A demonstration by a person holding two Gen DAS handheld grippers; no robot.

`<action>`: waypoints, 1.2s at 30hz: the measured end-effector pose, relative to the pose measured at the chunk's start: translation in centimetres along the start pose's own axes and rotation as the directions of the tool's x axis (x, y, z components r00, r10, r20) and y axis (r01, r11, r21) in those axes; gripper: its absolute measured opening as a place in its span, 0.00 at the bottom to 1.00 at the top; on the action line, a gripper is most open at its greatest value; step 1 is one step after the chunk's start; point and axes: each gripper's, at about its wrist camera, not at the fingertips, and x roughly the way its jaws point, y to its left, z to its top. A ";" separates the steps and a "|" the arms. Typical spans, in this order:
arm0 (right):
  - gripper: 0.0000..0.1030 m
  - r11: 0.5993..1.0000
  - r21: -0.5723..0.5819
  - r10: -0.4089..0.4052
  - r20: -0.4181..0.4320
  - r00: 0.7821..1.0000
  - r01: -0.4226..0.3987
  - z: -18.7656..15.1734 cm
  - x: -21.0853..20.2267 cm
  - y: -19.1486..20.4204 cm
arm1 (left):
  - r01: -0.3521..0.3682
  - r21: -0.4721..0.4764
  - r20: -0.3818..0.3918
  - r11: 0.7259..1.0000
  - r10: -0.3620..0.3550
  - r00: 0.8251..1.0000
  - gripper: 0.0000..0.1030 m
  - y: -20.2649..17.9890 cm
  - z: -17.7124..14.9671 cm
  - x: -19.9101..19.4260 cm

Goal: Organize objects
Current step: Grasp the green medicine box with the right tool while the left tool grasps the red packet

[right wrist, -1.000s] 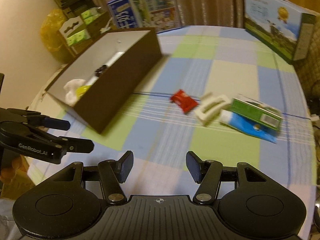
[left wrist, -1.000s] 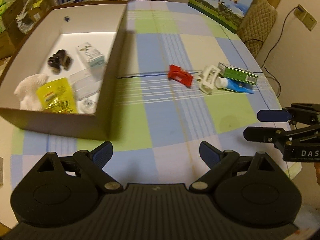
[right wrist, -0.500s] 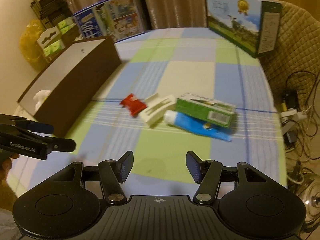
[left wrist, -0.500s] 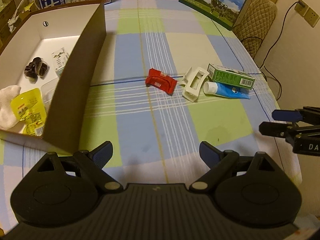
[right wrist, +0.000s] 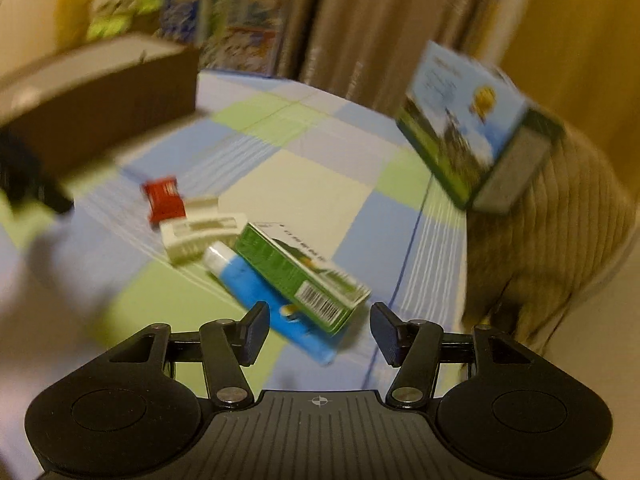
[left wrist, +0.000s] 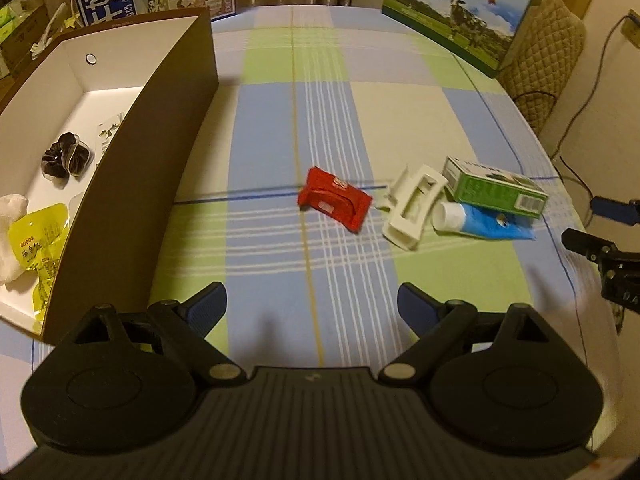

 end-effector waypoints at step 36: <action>0.00 0.982 0.158 0.121 -0.097 0.988 -0.105 2.5 7.6 -5.5 | -0.037 -0.156 0.007 0.987 0.039 0.999 0.82 -0.2 6.3 9.1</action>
